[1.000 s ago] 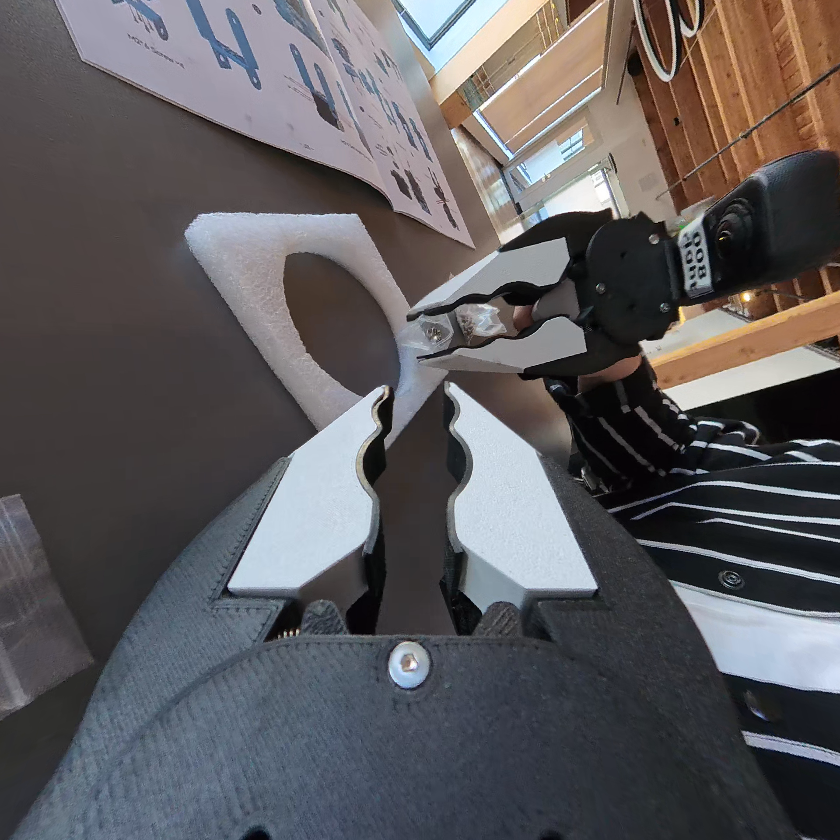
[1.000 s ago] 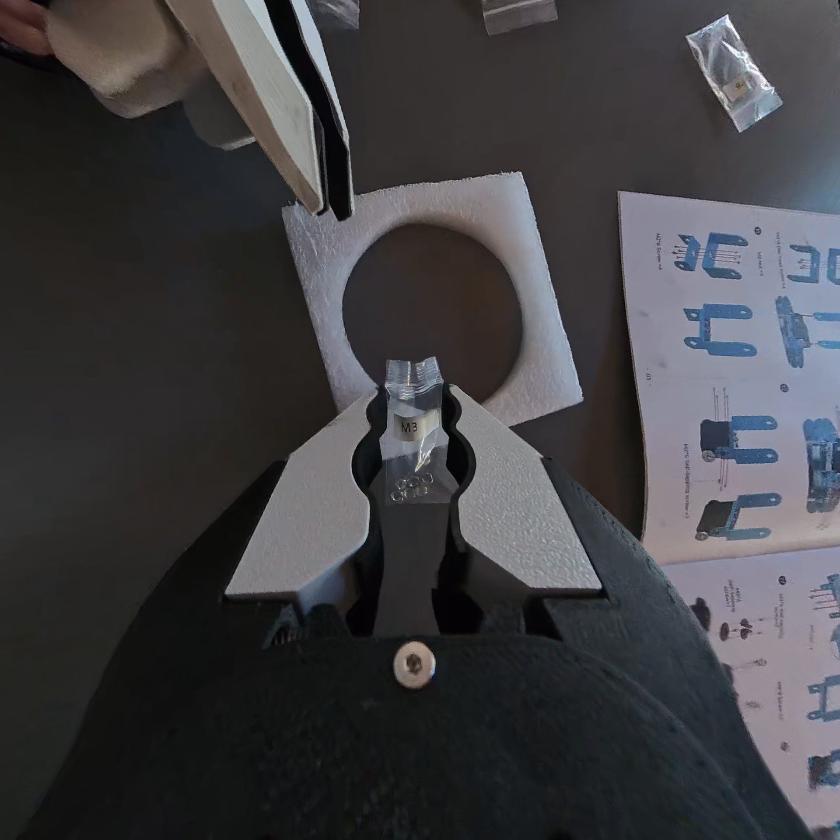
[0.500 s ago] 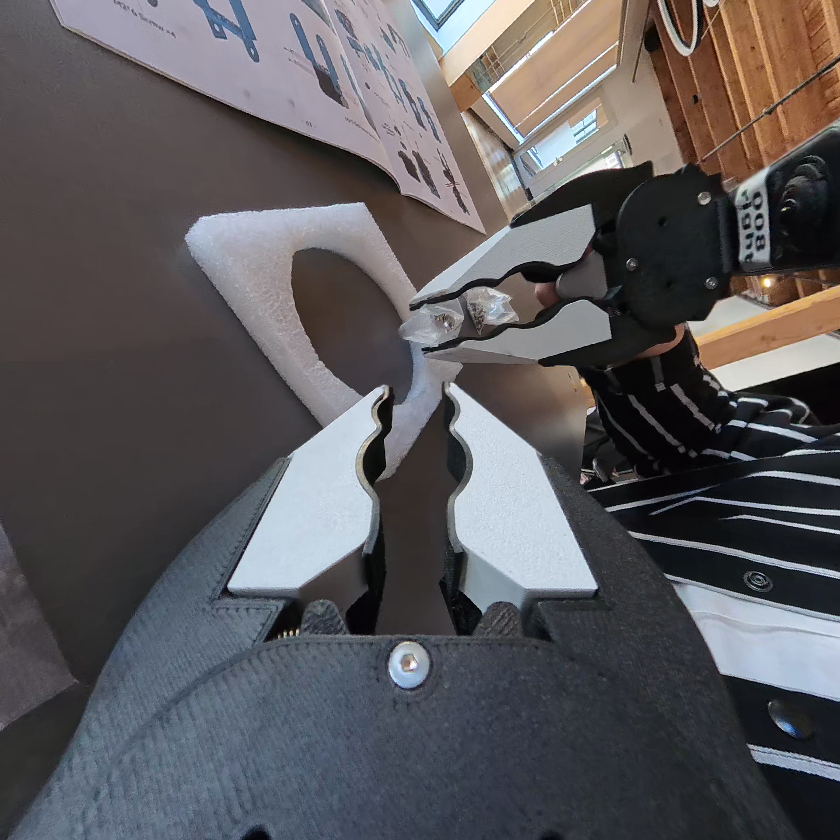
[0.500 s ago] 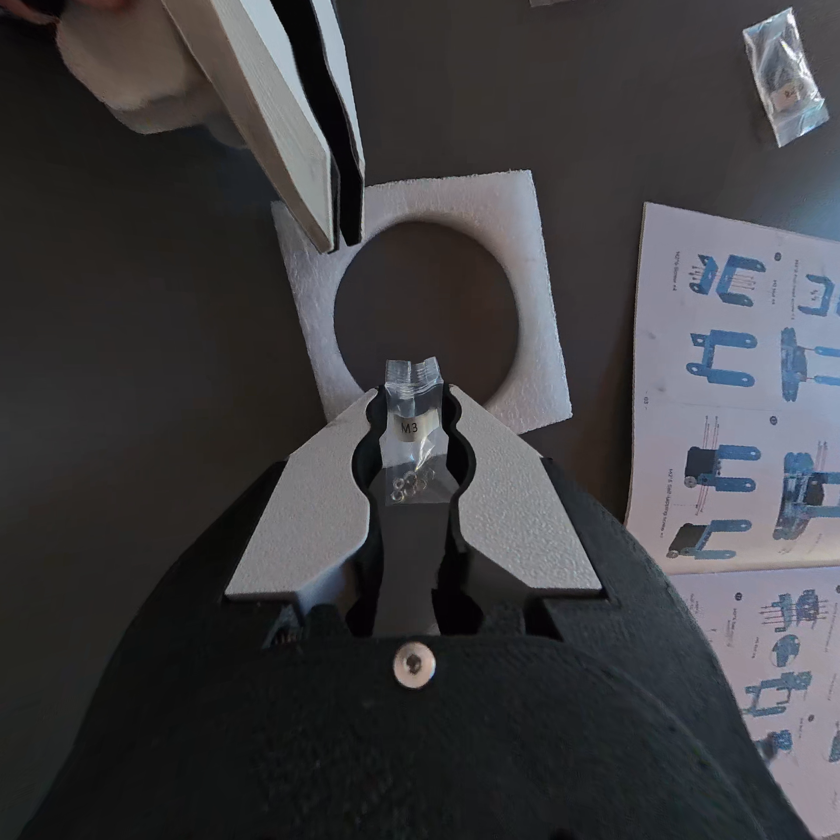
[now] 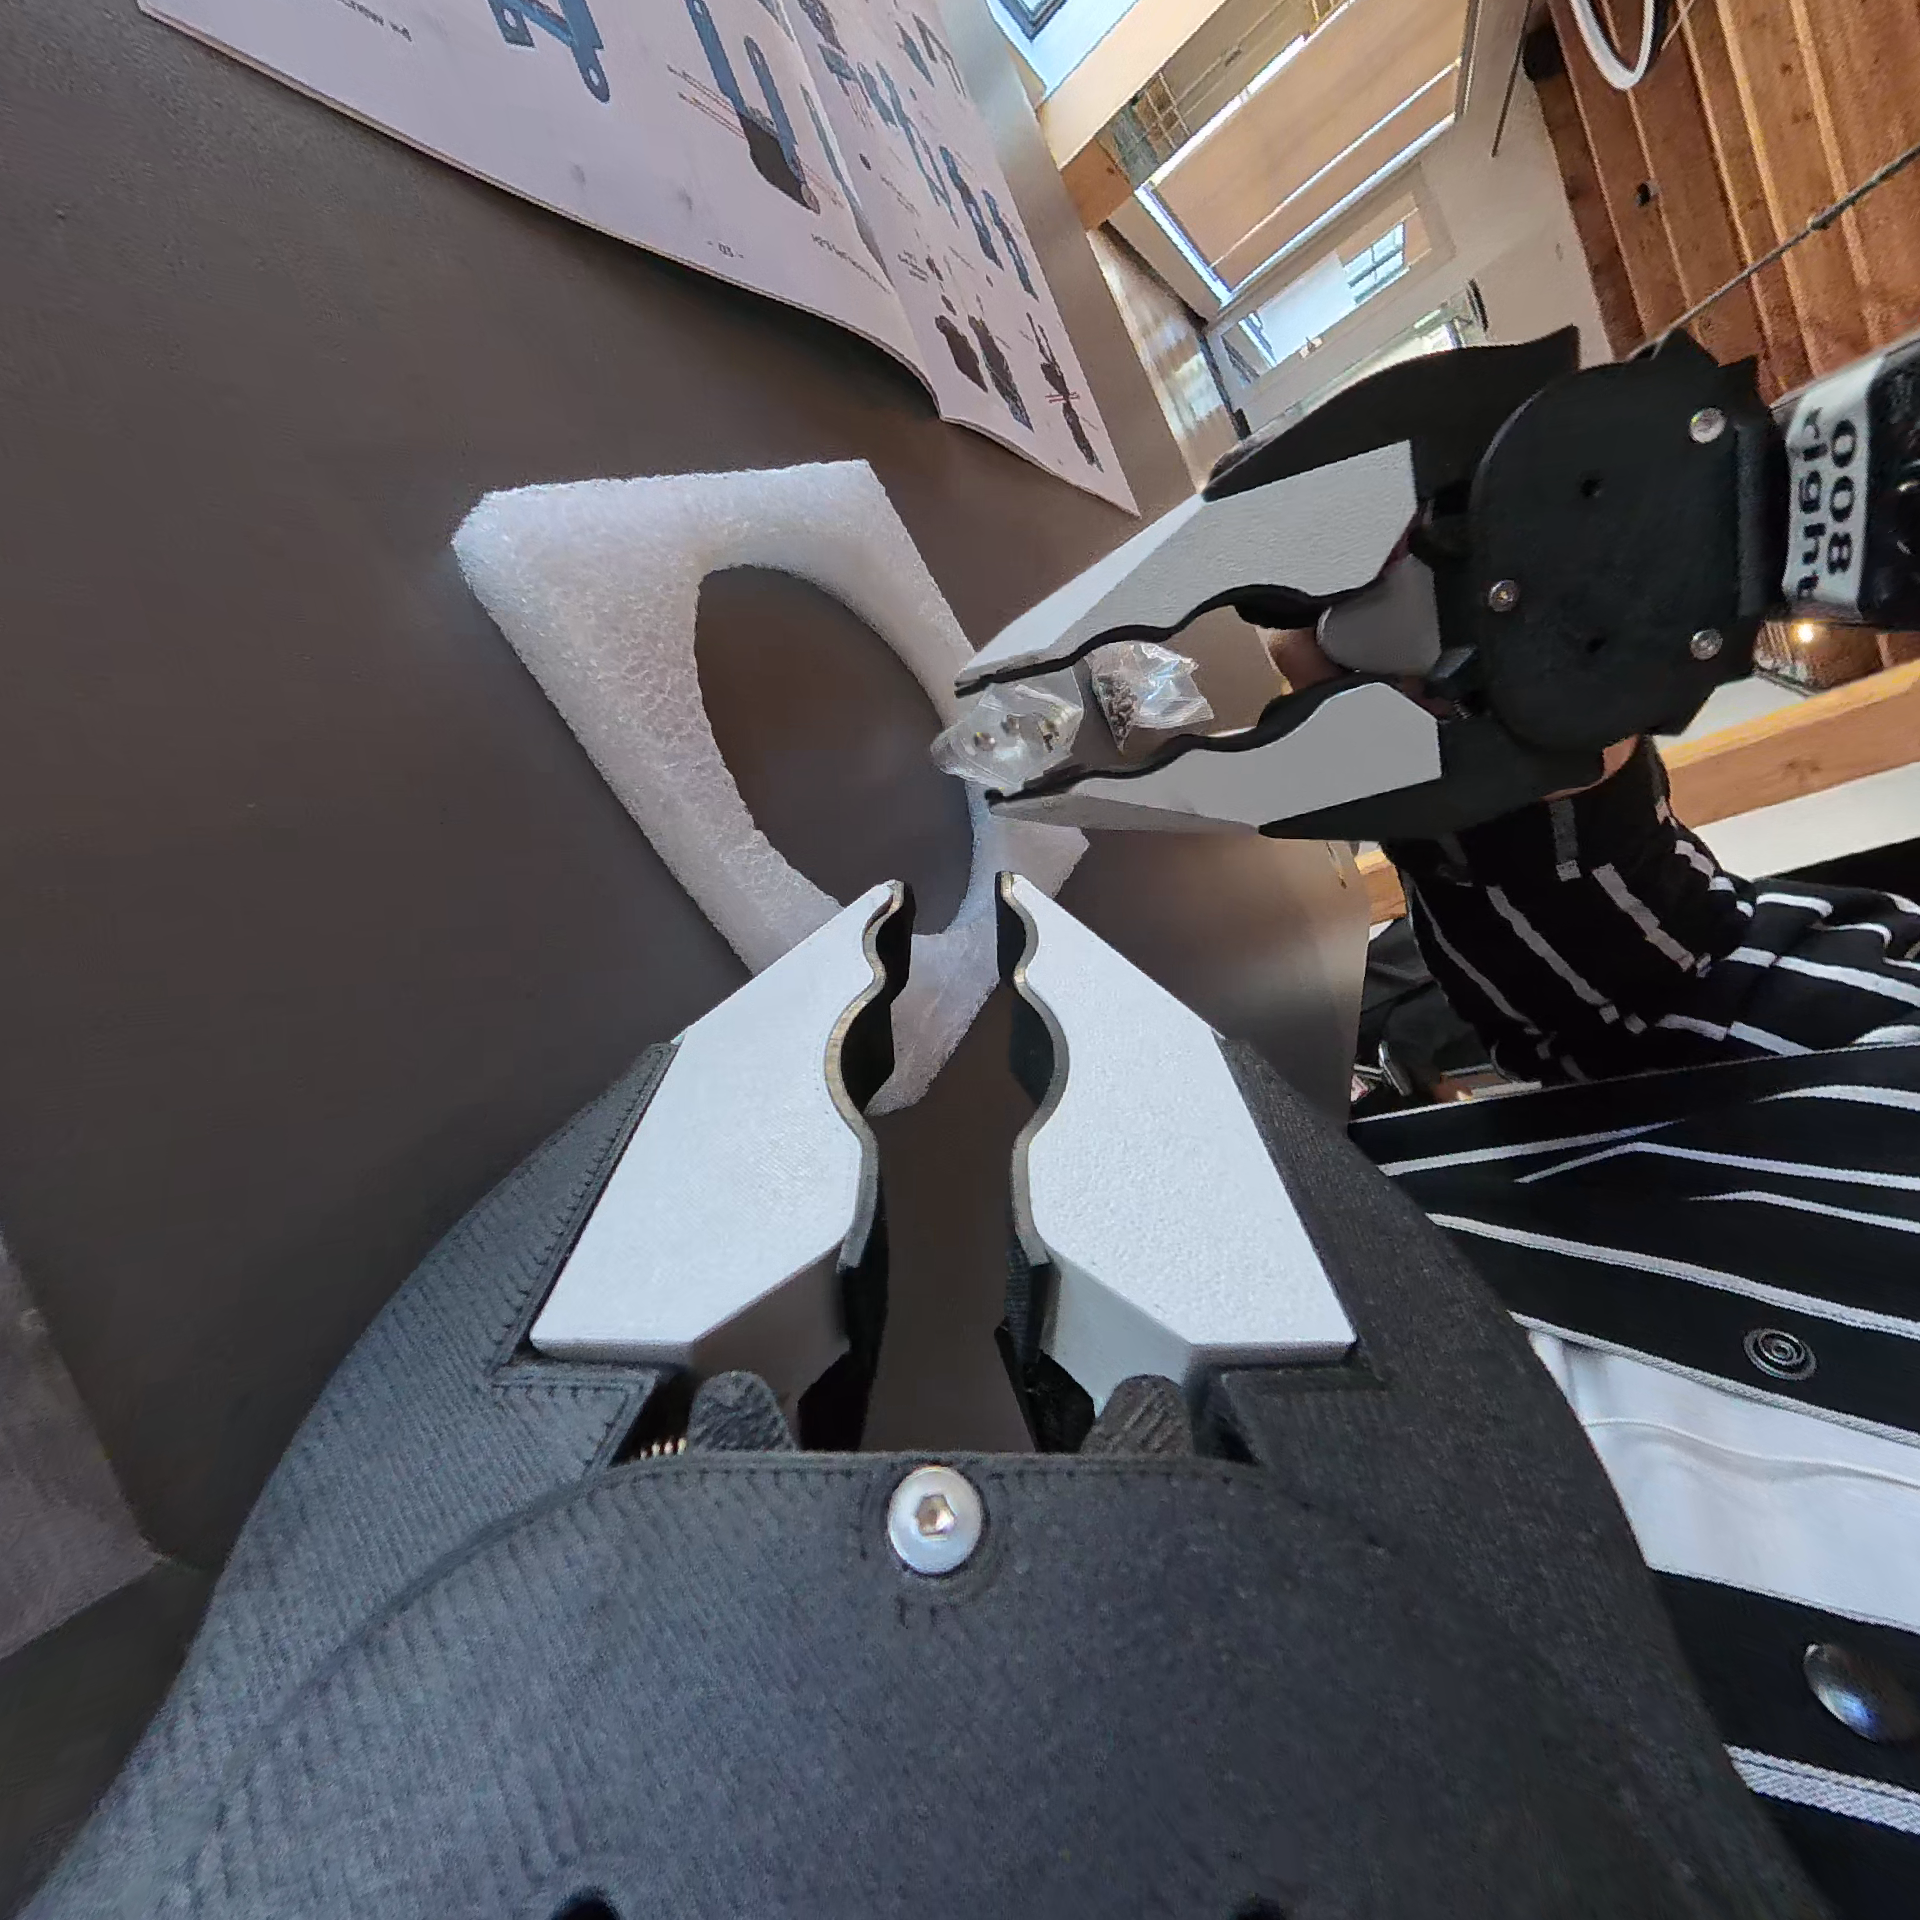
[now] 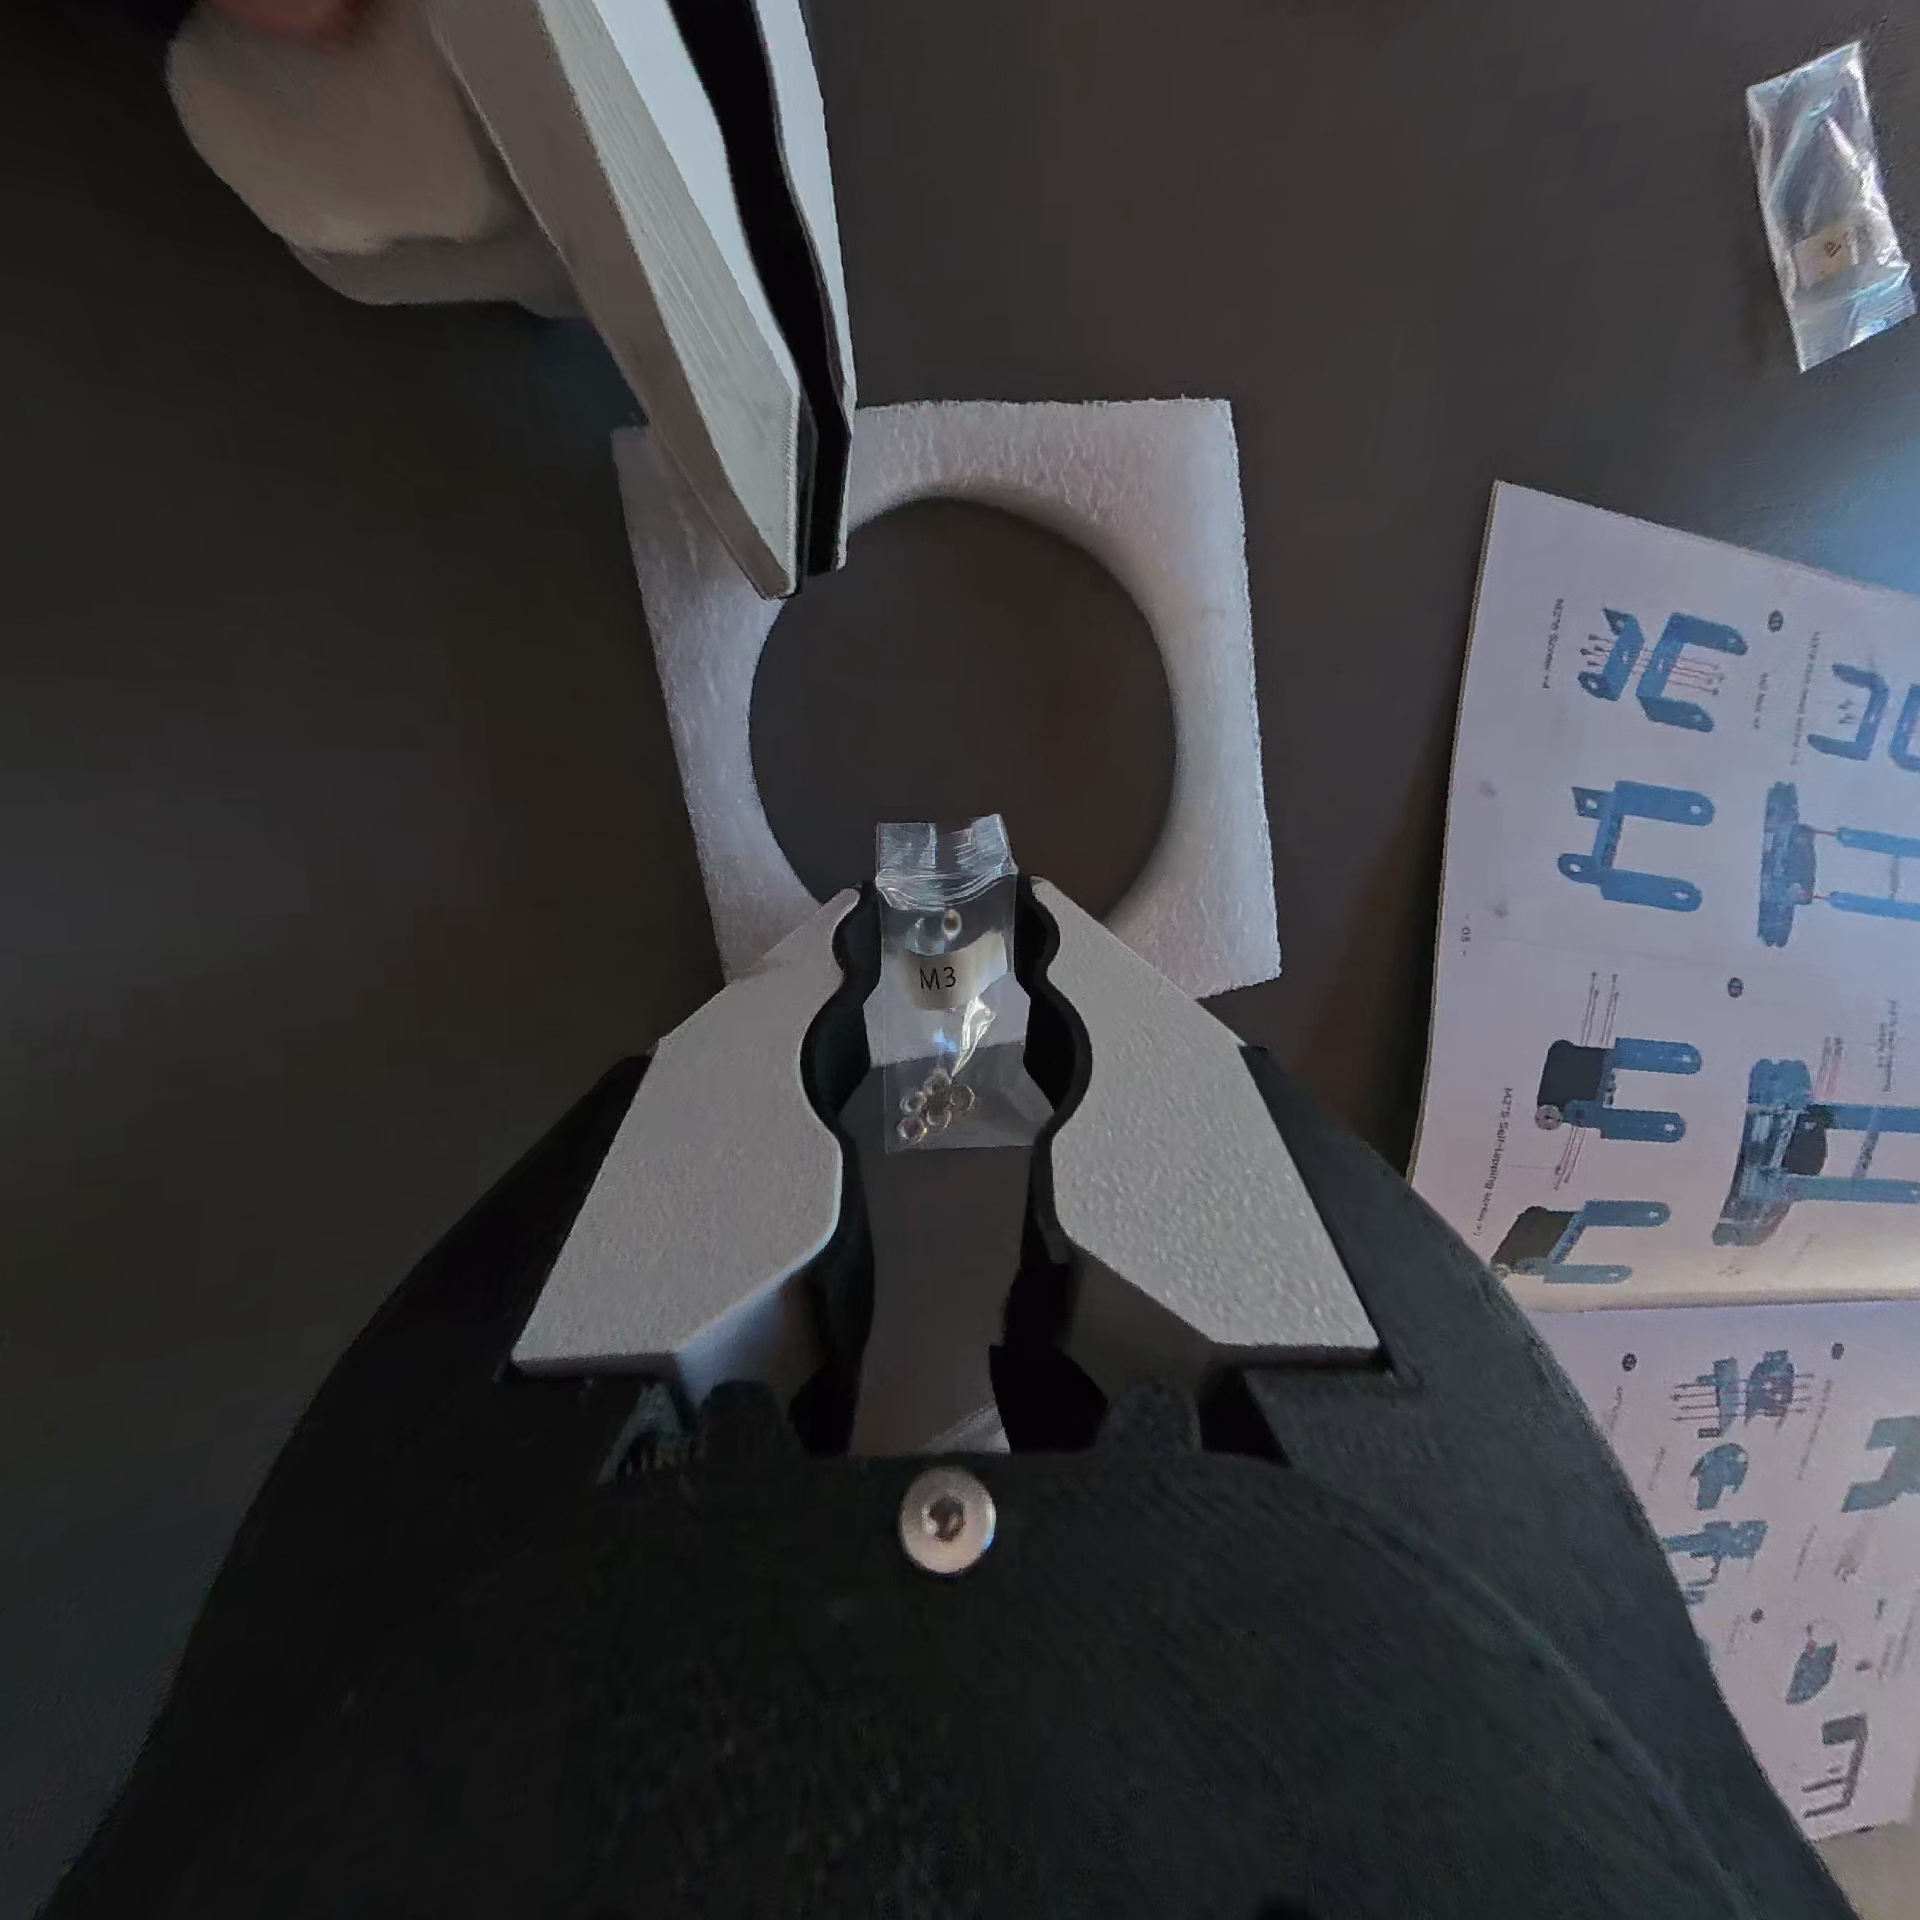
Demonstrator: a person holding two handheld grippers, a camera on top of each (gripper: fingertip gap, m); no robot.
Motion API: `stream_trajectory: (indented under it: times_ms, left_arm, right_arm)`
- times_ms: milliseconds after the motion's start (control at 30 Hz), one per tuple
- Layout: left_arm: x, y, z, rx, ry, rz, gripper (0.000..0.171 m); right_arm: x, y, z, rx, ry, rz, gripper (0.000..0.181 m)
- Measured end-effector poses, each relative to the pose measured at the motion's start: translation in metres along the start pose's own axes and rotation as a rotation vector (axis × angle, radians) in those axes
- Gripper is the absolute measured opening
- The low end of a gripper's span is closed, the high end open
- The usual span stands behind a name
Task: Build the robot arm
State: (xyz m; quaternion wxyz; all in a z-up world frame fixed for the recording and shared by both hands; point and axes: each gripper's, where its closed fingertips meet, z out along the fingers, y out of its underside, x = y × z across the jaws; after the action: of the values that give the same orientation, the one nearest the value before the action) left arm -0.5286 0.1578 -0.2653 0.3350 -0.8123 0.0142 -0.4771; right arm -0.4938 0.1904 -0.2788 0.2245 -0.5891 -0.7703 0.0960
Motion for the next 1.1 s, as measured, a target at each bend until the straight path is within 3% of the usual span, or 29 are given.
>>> stream_trajectory:
  times_ms: [1100]
  left_arm:
    - [0.0008, 0.0002, 0.0, -0.001, 0.005, -0.001, 0.015]
  right_arm:
    - [-0.0082, -0.003, 0.0041, 0.015, -0.014, -0.004, 0.023]
